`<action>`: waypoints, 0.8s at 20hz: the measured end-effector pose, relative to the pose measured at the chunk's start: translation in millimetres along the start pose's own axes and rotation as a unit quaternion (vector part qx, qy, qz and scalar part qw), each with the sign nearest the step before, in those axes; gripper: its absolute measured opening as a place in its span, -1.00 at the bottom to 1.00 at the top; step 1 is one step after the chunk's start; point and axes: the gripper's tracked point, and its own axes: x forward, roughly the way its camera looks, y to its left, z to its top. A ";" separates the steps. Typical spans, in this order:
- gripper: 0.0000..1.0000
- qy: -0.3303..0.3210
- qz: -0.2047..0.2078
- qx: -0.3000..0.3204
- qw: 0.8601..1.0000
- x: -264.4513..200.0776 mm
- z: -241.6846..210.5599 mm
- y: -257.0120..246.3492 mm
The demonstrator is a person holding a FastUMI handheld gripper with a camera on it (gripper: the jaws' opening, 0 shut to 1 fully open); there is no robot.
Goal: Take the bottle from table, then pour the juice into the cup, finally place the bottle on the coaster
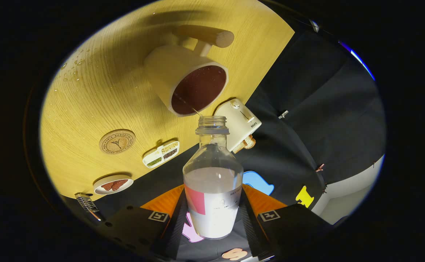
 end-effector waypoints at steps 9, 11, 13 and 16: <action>0.49 0.005 0.008 0.028 1.000 -0.1 0.4 1.8; 0.49 0.012 0.017 0.065 0.998 -1.5 1.9 6.0; 0.49 0.021 0.030 0.107 0.994 -4.0 3.1 11.5; 0.50 0.036 0.055 0.185 0.980 -10.8 7.9 24.5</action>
